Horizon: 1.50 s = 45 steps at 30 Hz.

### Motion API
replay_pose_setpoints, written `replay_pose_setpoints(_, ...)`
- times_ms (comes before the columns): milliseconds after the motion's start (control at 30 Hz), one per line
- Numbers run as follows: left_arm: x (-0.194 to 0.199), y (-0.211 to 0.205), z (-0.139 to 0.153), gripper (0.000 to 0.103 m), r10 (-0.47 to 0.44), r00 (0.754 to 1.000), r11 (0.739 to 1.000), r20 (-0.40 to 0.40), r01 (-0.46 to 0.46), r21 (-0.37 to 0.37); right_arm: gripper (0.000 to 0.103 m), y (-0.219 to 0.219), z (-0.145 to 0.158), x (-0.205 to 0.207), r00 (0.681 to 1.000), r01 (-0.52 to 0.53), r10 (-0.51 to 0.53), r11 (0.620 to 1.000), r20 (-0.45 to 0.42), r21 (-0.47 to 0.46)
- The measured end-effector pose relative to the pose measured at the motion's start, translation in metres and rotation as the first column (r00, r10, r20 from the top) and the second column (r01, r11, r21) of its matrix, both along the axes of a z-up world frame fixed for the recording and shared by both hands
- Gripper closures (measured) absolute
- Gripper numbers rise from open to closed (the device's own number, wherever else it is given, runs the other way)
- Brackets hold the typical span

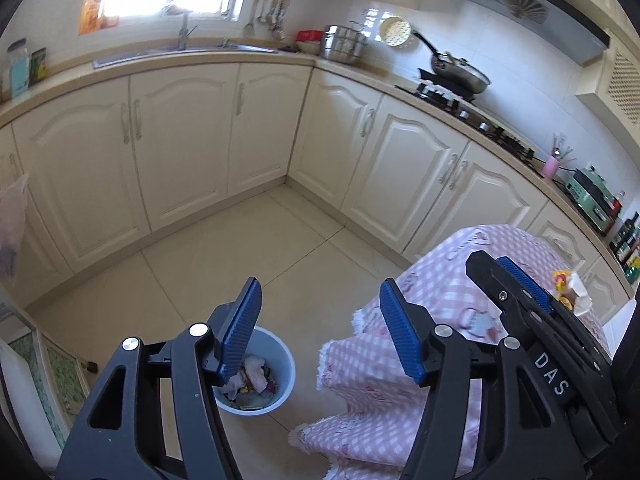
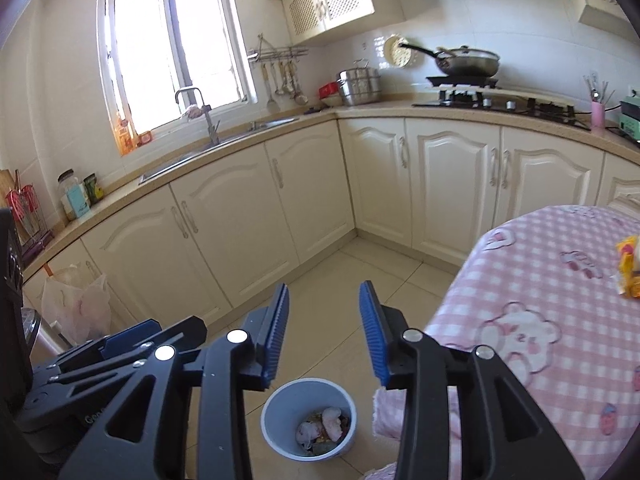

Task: Collect trash
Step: 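Move both open tools back over the table, then grasp a checkered snack packet with the left tool while the right tool grasps the white tissue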

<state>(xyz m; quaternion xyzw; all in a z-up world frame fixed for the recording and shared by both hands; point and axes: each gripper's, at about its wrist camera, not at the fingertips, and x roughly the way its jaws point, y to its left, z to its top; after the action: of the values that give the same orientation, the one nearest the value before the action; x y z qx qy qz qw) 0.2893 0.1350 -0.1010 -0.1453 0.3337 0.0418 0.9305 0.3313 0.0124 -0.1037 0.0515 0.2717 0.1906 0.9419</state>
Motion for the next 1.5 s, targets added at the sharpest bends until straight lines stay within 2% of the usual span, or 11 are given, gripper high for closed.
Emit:
replay_pose_setpoints(167,-0.001,-0.054,0.018,0.042,-0.1,0.994,0.995,0.035,0.099,0.028,0.064,-0.06,0.02,-0.016,0.995,0.093,-0.093,0.996,0.041,0.016)
replay_pose_setpoints(333,0.0,-0.113,0.029,0.04,-0.218,0.975,0.975,0.048,0.215,0.06,0.06,-0.136,0.029,-0.031,0.974,0.215,-0.218,0.975,0.062,0.045)
replay_pose_setpoints(467,0.003,-0.166,0.03,0.03,-0.318,0.948,0.946,0.033,0.314,0.083,0.058,-0.195,0.025,-0.039,0.948,0.312,-0.315,0.948,0.048,0.068)
replay_pose_setpoints(567,0.005,-0.206,0.027,0.03,-0.382,0.924,0.919,0.017,0.378,0.116,0.058,-0.241,0.018,-0.046,0.92,0.388,-0.392,0.917,0.025,0.092)
replay_pose_setpoints(767,0.014,-0.279,0.018,0.03,-0.48,0.877,0.868,-0.027,0.48,0.13,0.057,-0.322,-0.003,-0.065,0.861,0.507,-0.508,0.852,-0.028,0.133)
replay_pose_setpoints(967,0.021,-0.344,-0.001,0.03,-0.565,0.82,0.808,-0.09,0.572,0.138,0.056,-0.374,-0.026,-0.068,0.822,0.569,-0.563,0.809,-0.084,0.148)
replay_pose_setpoints(1133,0.032,-0.384,-0.019,0.03,-0.593,0.793,0.782,-0.139,0.609,0.133,0.055,-0.403,-0.039,-0.068,0.8,0.6,-0.588,0.784,-0.118,0.159)
replay_pose_setpoints(1267,0.041,-0.398,-0.029,0.03,-0.597,0.785,0.778,-0.165,0.617,0.118,0.054,-0.419,-0.046,-0.062,0.797,0.604,-0.583,0.777,-0.159,0.18)
replay_pose_setpoints(1333,0.047,-0.402,-0.033,0.034,-0.602,0.779,0.775,-0.179,0.623,0.106,0.054,-0.424,-0.047,-0.058,0.8,0.599,-0.574,0.778,-0.172,0.188)
replay_pose_setpoints(1433,0.054,-0.41,-0.042,0.051,-0.61,0.764,0.766,-0.211,0.637,0.093,0.054,-0.425,-0.049,-0.051,0.805,0.593,-0.564,0.784,-0.185,0.186)
replay_pose_setpoints(1500,0.059,-0.413,-0.05,0.078,-0.624,0.748,0.756,-0.228,0.651,0.068,0.053,-0.426,-0.048,-0.046,0.807,0.589,-0.56,0.788,-0.19,0.18)
